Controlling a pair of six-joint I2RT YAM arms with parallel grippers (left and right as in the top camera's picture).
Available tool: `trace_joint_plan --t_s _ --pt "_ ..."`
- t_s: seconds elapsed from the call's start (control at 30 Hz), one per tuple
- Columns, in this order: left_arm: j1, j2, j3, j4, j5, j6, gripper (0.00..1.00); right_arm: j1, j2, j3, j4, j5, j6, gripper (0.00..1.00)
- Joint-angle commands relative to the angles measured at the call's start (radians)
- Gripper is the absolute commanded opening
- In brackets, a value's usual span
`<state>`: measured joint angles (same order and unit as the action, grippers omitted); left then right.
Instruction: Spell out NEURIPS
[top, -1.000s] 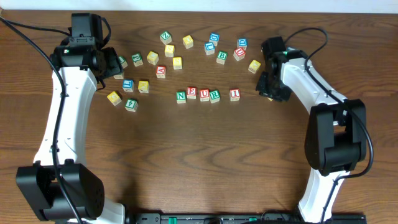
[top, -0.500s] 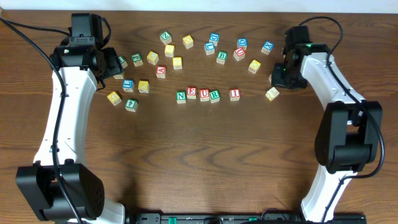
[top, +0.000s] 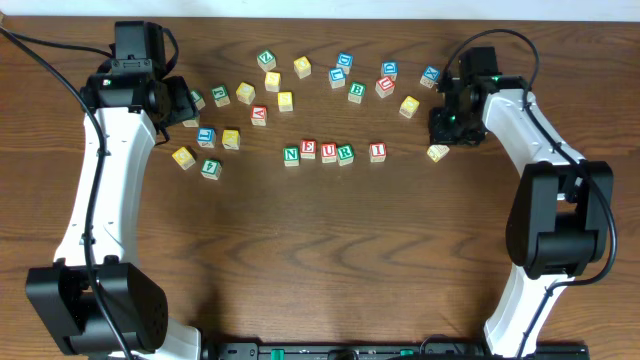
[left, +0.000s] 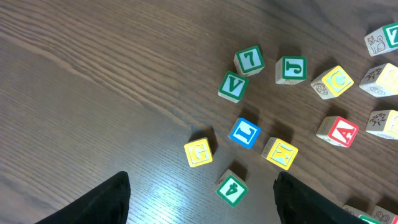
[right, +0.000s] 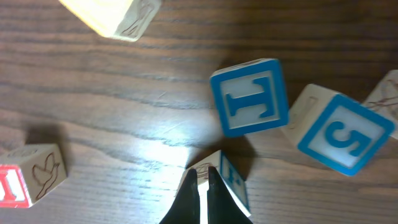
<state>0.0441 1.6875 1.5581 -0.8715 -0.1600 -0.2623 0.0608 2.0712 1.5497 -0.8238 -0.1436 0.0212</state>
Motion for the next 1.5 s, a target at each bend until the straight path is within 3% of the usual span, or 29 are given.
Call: trace_joint_plan --t_s 0.0,0.73,1.47 --pt "0.003 0.007 -0.011 -0.003 -0.006 -0.005 0.73 0.022 0.013 -0.008 -0.012 -0.034 -0.038 0.01" --pt "0.003 0.007 -0.011 -0.003 -0.006 -0.005 0.73 0.058 0.013 -0.034 -0.048 0.071 -0.036 0.01" --pt "0.003 0.007 -0.011 -0.003 -0.006 -0.005 0.73 0.127 -0.002 -0.023 -0.093 0.118 0.080 0.01"
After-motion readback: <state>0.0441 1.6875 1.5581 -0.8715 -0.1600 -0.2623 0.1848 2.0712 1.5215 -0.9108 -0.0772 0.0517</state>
